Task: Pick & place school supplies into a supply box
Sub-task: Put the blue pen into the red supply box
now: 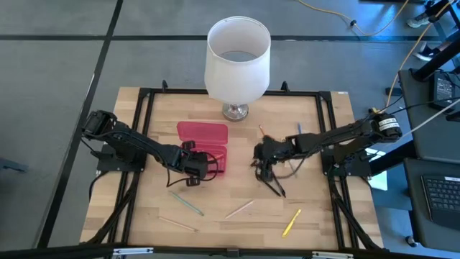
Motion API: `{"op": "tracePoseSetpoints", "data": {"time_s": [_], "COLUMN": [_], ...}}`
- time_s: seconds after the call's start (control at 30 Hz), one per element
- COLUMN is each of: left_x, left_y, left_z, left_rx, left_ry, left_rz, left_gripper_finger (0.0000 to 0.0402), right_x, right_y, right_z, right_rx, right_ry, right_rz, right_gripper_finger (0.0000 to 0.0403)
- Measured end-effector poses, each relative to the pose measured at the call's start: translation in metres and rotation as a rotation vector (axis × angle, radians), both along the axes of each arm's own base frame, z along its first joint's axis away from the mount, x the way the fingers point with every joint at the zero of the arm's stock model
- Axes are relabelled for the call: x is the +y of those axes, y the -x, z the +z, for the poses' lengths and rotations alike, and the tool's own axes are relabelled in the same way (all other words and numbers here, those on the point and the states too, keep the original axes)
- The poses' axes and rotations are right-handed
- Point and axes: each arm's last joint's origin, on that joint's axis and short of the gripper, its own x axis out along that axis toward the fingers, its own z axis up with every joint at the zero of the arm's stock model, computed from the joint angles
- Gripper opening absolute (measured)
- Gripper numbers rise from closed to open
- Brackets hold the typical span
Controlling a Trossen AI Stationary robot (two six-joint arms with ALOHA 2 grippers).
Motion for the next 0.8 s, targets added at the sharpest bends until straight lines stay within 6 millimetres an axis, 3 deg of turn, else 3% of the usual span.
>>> {"op": "tracePoseSetpoints", "data": {"time_s": [0.2, 0.33, 0.47, 0.8], "left_x": [0.000, 0.000, 0.000, 0.002], "left_y": [0.000, -0.001, -0.003, -0.004], "left_z": [0.000, 0.000, 0.001, 0.002], "left_rx": [0.010, 0.004, -0.016, -0.042], "left_ry": [-0.016, -0.019, -0.027, -0.107], "left_rz": [-0.047, -0.054, -0.053, -0.028], "left_gripper_finger": [0.0176, 0.0186, 0.0189, 0.0186], "right_x": [-0.024, -0.045, -0.064, -0.096], "right_y": [0.020, 0.044, 0.069, 0.098], "right_z": [0.020, 0.023, 0.023, -0.004], "right_rx": [0.211, 0.361, 0.445, 0.459], "right_ry": [0.105, 0.222, 0.223, 0.325], "right_rz": [-0.395, -0.658, -0.891, -1.119], "right_gripper_finger": [0.0156, 0.0156, 0.0156, 0.0156]}}
